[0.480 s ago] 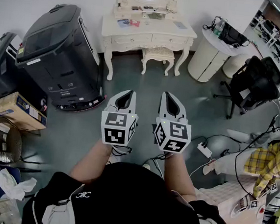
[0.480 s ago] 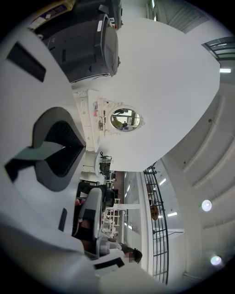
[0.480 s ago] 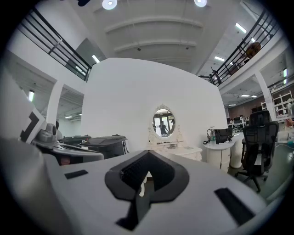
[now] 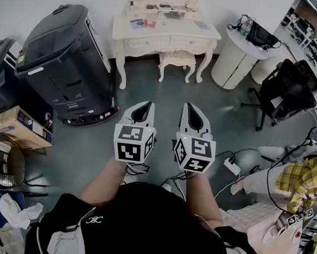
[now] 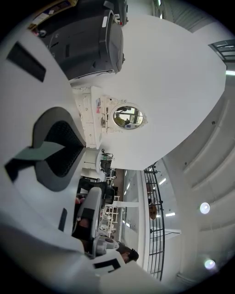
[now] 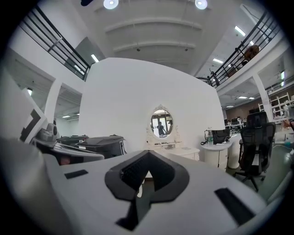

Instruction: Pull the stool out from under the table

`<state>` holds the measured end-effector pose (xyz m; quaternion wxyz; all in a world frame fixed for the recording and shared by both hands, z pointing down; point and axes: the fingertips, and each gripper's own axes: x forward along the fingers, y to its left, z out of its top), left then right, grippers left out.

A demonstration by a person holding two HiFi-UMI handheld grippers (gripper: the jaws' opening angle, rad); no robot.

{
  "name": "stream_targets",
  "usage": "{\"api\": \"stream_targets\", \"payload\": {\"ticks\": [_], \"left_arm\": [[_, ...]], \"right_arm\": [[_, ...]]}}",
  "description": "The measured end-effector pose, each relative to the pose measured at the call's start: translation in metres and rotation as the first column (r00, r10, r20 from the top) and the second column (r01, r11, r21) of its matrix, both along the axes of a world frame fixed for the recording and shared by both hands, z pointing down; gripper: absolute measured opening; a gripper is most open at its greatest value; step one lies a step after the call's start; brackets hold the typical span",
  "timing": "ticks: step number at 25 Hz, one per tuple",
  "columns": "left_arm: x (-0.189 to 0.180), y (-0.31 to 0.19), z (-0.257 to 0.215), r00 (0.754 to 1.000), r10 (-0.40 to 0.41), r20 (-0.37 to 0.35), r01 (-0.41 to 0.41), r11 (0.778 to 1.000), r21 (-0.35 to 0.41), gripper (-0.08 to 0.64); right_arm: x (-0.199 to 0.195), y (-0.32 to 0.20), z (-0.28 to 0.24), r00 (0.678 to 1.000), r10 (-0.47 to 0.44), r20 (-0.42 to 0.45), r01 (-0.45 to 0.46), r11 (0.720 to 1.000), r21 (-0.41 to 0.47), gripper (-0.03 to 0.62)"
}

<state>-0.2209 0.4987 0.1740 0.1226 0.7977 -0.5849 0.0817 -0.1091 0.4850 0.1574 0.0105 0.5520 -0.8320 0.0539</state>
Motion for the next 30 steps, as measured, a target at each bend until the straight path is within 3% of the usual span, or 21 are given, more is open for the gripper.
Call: {"api": "stream_targets", "payload": {"ticks": [16, 30], "left_arm": [[0.044, 0.0, -0.007, 1.0, 0.022, 0.021, -0.023, 0.999, 0.025, -0.003], [0.115, 0.011, 0.016, 1.0, -0.001, -0.005, 0.001, 0.999, -0.035, -0.003]], "right_arm": [[0.042, 0.001, 0.003, 1.0, 0.029, -0.004, -0.029, 1.0, -0.002, 0.002], [0.111, 0.008, 0.027, 0.999, -0.001, -0.039, -0.001, 0.999, -0.045, 0.002]]}}
